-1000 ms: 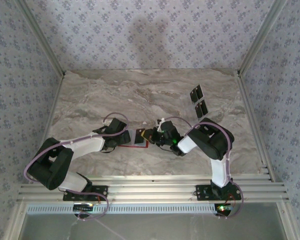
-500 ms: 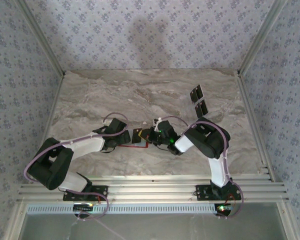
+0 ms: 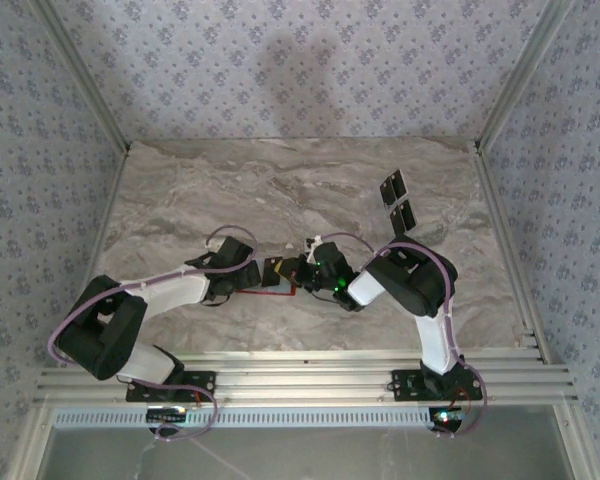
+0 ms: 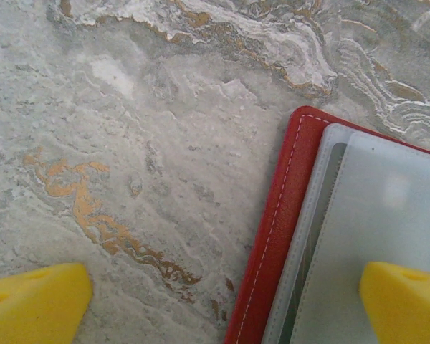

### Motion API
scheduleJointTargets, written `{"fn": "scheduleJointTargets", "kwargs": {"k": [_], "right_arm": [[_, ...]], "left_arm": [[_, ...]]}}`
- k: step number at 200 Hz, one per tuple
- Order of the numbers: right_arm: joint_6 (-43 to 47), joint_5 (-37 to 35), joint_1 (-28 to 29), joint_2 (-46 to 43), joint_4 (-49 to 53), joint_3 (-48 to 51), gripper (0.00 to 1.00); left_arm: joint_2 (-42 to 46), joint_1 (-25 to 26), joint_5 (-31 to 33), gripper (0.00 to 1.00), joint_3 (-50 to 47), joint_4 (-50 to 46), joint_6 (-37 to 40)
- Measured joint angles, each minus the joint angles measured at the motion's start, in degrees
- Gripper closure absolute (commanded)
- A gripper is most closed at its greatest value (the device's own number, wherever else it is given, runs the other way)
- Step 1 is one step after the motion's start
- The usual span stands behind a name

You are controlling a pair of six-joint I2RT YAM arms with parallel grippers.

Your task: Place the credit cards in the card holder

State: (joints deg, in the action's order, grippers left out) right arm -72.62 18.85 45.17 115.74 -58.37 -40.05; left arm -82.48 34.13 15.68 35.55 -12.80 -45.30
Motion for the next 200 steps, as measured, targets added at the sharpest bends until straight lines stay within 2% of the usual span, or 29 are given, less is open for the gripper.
{"fn": "scheduleJointTargets", "kwargs": {"k": [200], "right_arm": [[-0.02, -0.13, 0.74, 0.33, 1.14, -0.87, 1.00]], "left_arm": [[0.00, 0.00, 0.17, 0.01, -0.11, 0.20, -0.07]]}}
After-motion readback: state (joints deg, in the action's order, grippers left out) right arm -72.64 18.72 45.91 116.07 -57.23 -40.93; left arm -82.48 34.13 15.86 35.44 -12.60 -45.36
